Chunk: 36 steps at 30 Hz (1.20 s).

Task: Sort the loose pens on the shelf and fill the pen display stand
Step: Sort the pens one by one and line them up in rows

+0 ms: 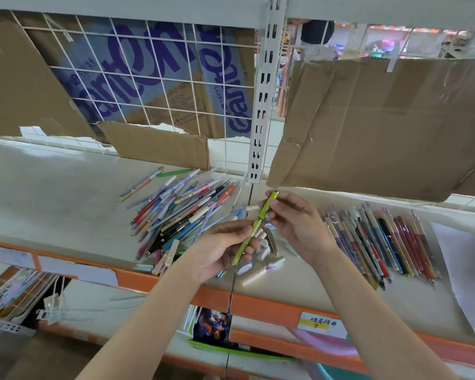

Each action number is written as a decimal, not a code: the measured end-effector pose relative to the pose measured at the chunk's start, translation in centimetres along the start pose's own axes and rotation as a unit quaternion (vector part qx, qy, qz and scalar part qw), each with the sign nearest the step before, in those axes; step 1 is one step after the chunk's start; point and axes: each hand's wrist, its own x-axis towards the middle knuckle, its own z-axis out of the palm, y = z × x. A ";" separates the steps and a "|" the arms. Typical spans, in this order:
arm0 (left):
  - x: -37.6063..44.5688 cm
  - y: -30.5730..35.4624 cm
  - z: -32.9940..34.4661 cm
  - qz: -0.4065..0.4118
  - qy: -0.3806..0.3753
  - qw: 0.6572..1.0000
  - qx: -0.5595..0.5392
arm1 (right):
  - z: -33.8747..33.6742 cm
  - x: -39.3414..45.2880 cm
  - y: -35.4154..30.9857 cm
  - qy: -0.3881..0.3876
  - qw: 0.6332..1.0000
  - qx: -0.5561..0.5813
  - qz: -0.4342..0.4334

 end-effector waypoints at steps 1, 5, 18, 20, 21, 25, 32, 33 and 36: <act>0.0 0.0 0.0 0.002 0.003 1.000 0.002 | 0.0 0.1 0.1 0.010 1.000 -0.001 -0.001; 0.1 -0.3 0.1 0.016 0.036 0.999 0.004 | 0.5 0.1 0.6 0.028 0.998 -0.047 -0.020; 1.0 -0.1 1.2 0.014 0.048 0.999 0.013 | 1.0 0.1 1.3 0.063 0.992 -0.111 -0.006; 1.3 -0.3 1.8 0.041 0.059 0.995 0.064 | 1.2 0.3 1.5 0.074 0.979 -0.188 -0.010; 1.5 -0.4 2.0 0.050 0.070 0.993 0.076 | 1.2 0.4 1.5 0.074 0.974 -0.212 -0.013; 1.8 0.0 1.7 0.073 0.101 0.976 0.181 | -0.7 0.7 0.9 0.085 0.948 -0.303 -0.053; 1.3 0.7 -2.1 0.145 0.221 0.860 0.437 | -6.3 -0.1 0.9 0.149 0.812 -0.565 -0.017; 1.3 0.7 -2.6 0.149 0.224 0.849 0.455 | -6.6 -0.3 1.3 0.137 0.801 -0.582 -0.007; 1.1 0.7 -3.9 0.155 0.233 0.832 0.479 | -6.9 -0.9 2.0 0.118 0.769 -0.627 -0.024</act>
